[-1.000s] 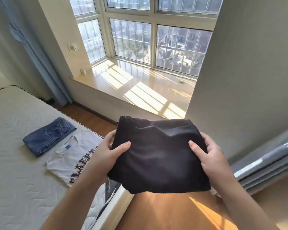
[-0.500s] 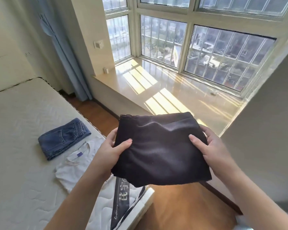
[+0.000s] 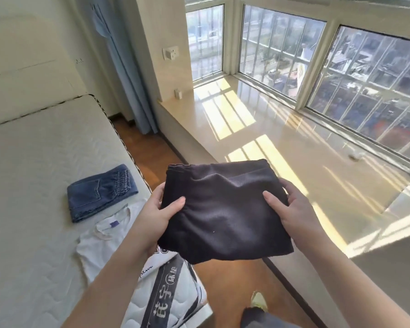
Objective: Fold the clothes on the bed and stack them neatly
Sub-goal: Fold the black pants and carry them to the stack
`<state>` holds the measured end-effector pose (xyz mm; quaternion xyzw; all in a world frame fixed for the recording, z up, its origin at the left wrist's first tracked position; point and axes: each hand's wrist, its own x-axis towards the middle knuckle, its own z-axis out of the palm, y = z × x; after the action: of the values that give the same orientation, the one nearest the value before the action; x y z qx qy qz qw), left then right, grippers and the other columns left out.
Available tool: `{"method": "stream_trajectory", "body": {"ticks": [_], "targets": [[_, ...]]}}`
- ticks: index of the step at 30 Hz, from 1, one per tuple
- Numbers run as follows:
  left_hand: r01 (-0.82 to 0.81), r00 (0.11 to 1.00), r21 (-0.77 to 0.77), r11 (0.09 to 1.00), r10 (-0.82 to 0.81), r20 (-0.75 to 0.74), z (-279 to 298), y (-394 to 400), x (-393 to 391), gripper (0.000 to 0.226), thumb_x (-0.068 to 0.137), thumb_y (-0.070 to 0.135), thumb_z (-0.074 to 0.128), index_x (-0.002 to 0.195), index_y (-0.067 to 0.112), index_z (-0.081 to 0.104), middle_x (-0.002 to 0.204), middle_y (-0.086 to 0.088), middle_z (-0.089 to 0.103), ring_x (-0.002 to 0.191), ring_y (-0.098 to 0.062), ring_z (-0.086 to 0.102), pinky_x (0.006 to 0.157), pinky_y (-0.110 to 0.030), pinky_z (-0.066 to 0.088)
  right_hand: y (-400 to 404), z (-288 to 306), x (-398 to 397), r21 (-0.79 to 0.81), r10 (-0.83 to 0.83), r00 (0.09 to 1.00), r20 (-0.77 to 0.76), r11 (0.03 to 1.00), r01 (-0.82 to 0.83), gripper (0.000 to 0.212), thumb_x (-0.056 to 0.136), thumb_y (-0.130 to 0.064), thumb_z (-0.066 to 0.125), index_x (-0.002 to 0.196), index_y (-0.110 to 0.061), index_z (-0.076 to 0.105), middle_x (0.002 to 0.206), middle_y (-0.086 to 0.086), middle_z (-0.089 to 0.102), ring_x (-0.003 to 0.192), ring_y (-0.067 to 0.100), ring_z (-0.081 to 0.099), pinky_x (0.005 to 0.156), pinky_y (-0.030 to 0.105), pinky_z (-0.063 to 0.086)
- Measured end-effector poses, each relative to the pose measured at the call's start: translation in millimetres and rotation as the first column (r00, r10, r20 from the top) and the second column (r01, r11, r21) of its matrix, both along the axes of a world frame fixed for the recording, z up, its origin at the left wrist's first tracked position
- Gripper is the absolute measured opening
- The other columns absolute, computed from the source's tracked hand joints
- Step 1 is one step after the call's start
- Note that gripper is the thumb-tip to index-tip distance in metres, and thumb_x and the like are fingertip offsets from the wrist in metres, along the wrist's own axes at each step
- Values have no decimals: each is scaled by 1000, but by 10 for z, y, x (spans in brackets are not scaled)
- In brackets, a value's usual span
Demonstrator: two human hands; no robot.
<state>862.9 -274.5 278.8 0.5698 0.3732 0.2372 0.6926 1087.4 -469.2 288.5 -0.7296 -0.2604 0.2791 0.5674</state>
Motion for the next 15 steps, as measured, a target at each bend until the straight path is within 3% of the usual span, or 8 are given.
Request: {"method": "stream_trajectory", "body": {"ticks": [4, 9, 15], "targets": [[-137, 990, 22, 990, 137, -16, 41, 57, 507, 50, 69, 40, 79, 116, 46, 63, 114, 7, 72, 105, -17, 70, 87, -39, 55, 267, -43, 548, 2, -9, 999, 33, 1000, 9, 33, 89, -41, 65, 120, -48, 57, 112, -26, 67, 99, -5, 65, 86, 29, 52], [-307, 951, 63, 950, 309, -20, 97, 171, 824, 47, 71, 44, 78, 115, 41, 64, 108, 4, 74, 99, -18, 72, 80, -36, 56, 734, -60, 1049, -6, 40, 999, 30, 999, -40, 35, 91, -31, 66, 125, -37, 58, 118, -17, 66, 110, 8, 62, 98, 42, 50], [-429, 903, 33, 903, 429, -15, 83, 360, 764, 37, 77, 37, 75, 112, 44, 66, 109, 6, 74, 99, -14, 72, 74, -26, 58, 1279, -98, 1178, -5, 205, 979, 10, 979, -205, 32, 91, -33, 66, 121, -43, 60, 110, -24, 68, 101, -1, 64, 87, 27, 50]]}}
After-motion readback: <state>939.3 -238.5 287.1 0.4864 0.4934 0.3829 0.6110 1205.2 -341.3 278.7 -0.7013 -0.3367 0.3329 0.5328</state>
